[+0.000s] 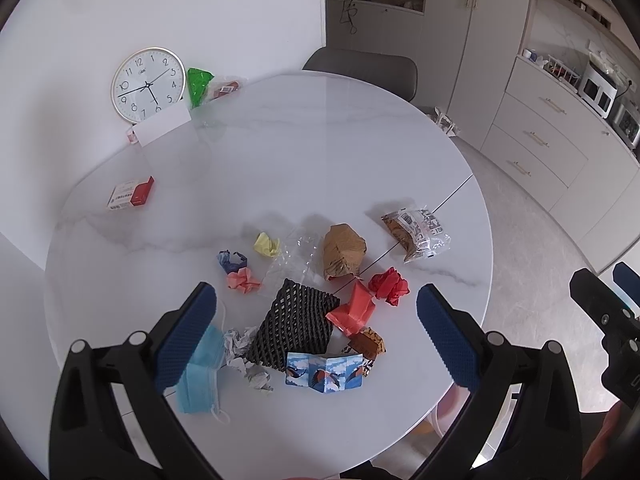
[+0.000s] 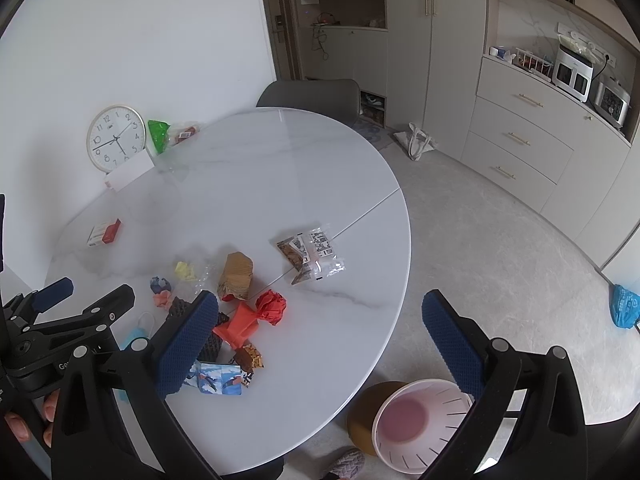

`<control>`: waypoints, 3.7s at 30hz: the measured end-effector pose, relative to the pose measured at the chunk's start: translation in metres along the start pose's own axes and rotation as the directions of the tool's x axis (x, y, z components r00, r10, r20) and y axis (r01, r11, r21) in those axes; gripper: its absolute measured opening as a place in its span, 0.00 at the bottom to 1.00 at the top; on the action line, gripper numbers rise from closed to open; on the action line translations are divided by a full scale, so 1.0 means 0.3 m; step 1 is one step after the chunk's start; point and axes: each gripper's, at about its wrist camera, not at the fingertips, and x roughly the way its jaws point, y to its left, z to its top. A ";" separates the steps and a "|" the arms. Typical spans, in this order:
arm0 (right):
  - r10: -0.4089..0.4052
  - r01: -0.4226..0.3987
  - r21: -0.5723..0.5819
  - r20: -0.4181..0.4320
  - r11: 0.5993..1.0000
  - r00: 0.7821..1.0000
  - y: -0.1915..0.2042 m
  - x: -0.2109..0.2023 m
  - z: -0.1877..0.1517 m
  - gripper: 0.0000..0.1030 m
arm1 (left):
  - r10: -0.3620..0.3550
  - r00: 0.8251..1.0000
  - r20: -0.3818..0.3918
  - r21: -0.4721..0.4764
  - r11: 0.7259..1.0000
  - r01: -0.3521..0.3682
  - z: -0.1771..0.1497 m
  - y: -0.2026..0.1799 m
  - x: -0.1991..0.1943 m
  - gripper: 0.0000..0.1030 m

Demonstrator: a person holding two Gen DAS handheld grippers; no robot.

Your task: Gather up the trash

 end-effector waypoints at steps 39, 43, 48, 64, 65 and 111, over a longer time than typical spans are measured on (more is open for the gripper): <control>0.061 -0.063 -0.047 -0.037 0.997 0.997 0.031 0.035 -0.044 0.98 | -0.056 0.998 -0.011 0.049 0.997 0.057 -0.067 0.105 0.071 0.94; 0.068 -0.079 -0.109 -0.102 0.991 0.992 0.093 0.111 -0.121 0.98 | -0.044 0.996 -0.072 0.046 0.998 0.048 -0.141 0.237 0.181 0.94; 0.086 -0.114 -0.163 -0.170 0.980 0.982 0.191 0.198 -0.232 0.98 | -0.029 0.991 -0.134 0.104 0.994 0.043 -0.259 0.414 0.327 0.94; 0.132 -0.262 -0.384 -0.333 0.886 0.934 0.401 0.374 -0.449 0.98 | -0.091 0.950 -0.297 0.135 0.981 0.136 -0.445 0.585 0.617 0.55; 0.135 -0.276 -0.407 -0.341 0.871 0.930 0.411 0.381 -0.454 0.98 | -0.092 0.951 -0.296 0.135 0.981 0.137 -0.449 0.586 0.620 0.49; 0.022 -0.015 0.040 -0.192 0.999 0.981 -0.437 0.127 -0.434 0.49 | -0.482 0.824 -0.299 0.390 0.726 0.566 -0.405 -0.436 0.153 0.22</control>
